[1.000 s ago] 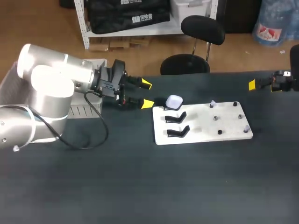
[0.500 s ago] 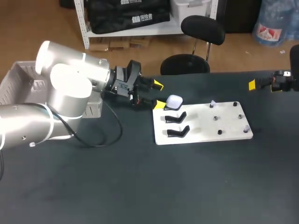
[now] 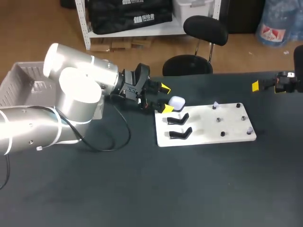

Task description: Pick up each earbud case from the left stands, insert the matching earbuds, close the lid, and place the case in the box.

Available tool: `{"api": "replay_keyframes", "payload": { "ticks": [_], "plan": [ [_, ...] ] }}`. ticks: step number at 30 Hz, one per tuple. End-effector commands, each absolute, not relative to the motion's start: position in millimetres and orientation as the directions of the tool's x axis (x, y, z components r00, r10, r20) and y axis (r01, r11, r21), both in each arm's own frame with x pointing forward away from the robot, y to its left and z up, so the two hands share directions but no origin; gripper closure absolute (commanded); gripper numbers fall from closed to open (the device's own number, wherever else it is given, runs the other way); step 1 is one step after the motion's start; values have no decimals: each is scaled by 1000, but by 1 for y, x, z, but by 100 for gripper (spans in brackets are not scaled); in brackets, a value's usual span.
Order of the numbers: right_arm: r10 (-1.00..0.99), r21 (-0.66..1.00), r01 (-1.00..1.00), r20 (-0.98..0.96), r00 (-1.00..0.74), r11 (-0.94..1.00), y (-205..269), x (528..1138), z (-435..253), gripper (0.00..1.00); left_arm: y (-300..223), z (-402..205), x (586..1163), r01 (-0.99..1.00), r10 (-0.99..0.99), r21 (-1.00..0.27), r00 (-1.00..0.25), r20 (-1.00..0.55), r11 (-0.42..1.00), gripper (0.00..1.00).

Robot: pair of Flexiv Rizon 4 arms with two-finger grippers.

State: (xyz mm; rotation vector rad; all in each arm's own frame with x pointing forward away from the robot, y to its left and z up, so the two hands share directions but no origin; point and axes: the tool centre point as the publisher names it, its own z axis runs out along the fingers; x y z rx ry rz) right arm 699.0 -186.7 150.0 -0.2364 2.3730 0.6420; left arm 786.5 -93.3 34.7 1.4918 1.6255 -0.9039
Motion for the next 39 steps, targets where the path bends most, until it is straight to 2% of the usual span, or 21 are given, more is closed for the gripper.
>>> {"api": "replay_keyframes", "payload": {
  "ticks": [1,9,16,39],
  "plan": [
    [-1,385,-324,-642,-767,864,-186,699,150,0,-98,33,784,997,479,-13,-50,-876,80,0],
    [-1,385,-324,-642,-767,864,-186,699,150,0,-104,25,782,997,483,-20,-51,-874,69,0],
    [-1,385,-324,-642,-767,864,-186,699,150,0,-108,17,784,998,482,-24,-50,-875,60,5],
    [-1,385,-324,-642,-767,864,-186,699,150,0,-112,10,788,997,465,-34,-64,-883,74,31]
  ]
}}
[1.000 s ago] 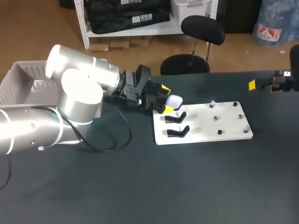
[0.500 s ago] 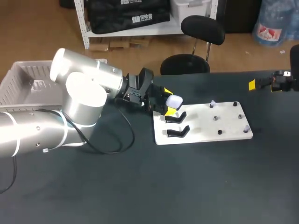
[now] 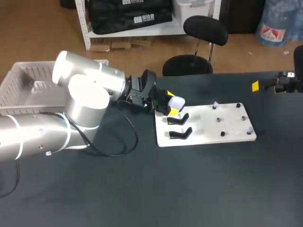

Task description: Pick up each earbud case from the left stands, insert the matching earbuds, close the lid, and place the case in the box.

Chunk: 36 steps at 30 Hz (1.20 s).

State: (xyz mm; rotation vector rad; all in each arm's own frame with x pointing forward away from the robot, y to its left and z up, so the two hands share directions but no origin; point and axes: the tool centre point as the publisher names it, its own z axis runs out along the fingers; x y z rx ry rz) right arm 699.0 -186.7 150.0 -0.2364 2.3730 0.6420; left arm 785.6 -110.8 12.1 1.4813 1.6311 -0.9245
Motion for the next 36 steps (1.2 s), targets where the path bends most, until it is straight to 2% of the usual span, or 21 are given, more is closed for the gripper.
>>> {"api": "replay_keyframes", "payload": {
  "ticks": [1,4,7,19,22,29,34,36],
  "plan": [
    [-1,385,-324,-642,-767,864,-186,699,150,0,-112,10,788,997,464,-34,-65,-883,74,32],
    [-1,385,-324,-642,-767,864,-186,699,150,0,-113,10,789,997,463,-34,-63,-884,70,32],
    [-1,385,-324,-642,-767,864,-186,699,150,0,-114,10,789,997,462,-33,-60,-885,67,39],
    [-1,385,-324,-642,-767,864,-186,699,150,0,-117,10,789,998,457,-36,-58,-887,57,44],
    [-1,385,-324,-642,-767,864,-186,699,150,0,-117,10,789,998,457,-36,-57,-888,55,50],
    [-1,385,-324,-642,-767,864,-186,699,150,0,-116,9,788,998,453,-41,-62,-890,56,52],
    [-1,385,-324,-642,-767,864,-186,699,150,0,-116,9,787,998,451,-42,-62,-890,54,56],
    [-1,385,-324,-642,-767,864,-186,699,150,0,-116,9,787,998,451,-41,-61,-891,53,62]
  ]
}}
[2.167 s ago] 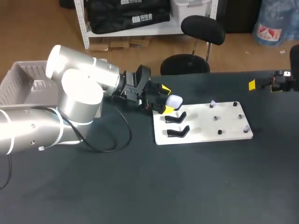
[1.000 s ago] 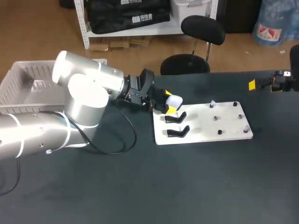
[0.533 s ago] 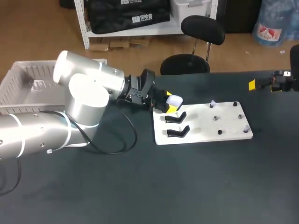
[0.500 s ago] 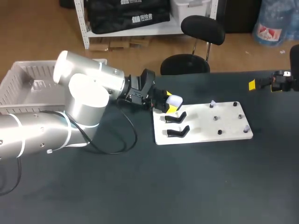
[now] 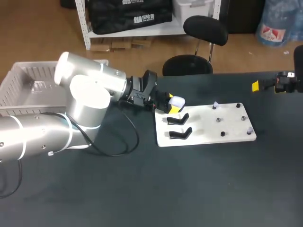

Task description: Pick up each earbud case from the left stands, insert the matching earbuds, close the lid, and place the case in the box.

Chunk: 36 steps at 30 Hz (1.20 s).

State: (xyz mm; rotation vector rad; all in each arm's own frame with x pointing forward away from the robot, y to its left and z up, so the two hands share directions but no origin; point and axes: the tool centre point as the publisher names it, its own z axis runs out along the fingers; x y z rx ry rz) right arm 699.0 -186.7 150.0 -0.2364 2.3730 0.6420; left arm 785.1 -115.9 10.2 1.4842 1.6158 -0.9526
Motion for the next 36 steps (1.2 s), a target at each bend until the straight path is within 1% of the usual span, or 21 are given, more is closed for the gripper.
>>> {"api": "replay_keyframes", "payload": {
  "ticks": [1,4,10,18,31,36],
  "plan": [
    [-1,385,-324,-642,-767,864,-186,699,150,0,-116,9,786,998,451,-41,-60,-891,52,65],
    [-1,385,-324,-642,-767,864,-186,699,150,0,-116,9,786,998,451,-43,-60,-891,48,100],
    [-1,385,-324,-642,-767,864,-186,699,150,0,-113,12,784,998,450,-35,-57,-891,57,100],
    [-1,385,-324,-642,-767,864,-186,699,150,0,-107,32,776,997,452,-7,-42,-891,79,100],
    [-1,385,-324,-642,-767,864,-186,699,150,0,-108,68,766,998,426,22,-4,-905,55,100],
    [-38,366,-354,-648,-761,861,-164,699,149,0,-118,82,763,998,427,60,44,-903,22,100]
  ]
}}
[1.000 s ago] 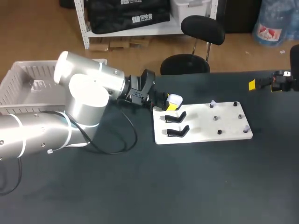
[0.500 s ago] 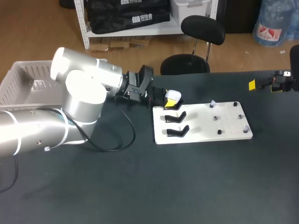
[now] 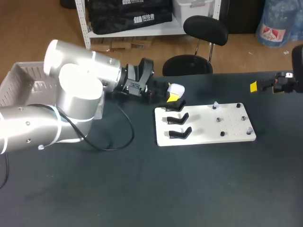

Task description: Pick up each earbud case from the left stands, insert the matching earbuds, close the lid, and place the case in the box.

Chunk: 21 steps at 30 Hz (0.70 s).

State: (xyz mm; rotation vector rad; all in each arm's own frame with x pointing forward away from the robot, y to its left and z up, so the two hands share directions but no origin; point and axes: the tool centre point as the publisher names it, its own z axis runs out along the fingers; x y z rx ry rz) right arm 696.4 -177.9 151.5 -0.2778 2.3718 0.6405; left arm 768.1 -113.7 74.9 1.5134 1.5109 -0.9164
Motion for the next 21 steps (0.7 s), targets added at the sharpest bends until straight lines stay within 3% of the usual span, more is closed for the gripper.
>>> {"api": "replay_keyframes", "payload": {
  "ticks": [1,12,21],
  "plan": [
    [-38,366,-352,-645,-763,861,-158,700,148,0,-120,84,764,997,432,67,50,-901,26,100],
    [-124,407,-412,-573,-810,815,-86,708,129,0,-132,104,766,991,430,124,94,-898,41,100],
    [-176,413,-451,-552,-815,791,-54,719,127,0,-138,116,755,983,428,182,156,-890,19,100]
  ]
}}
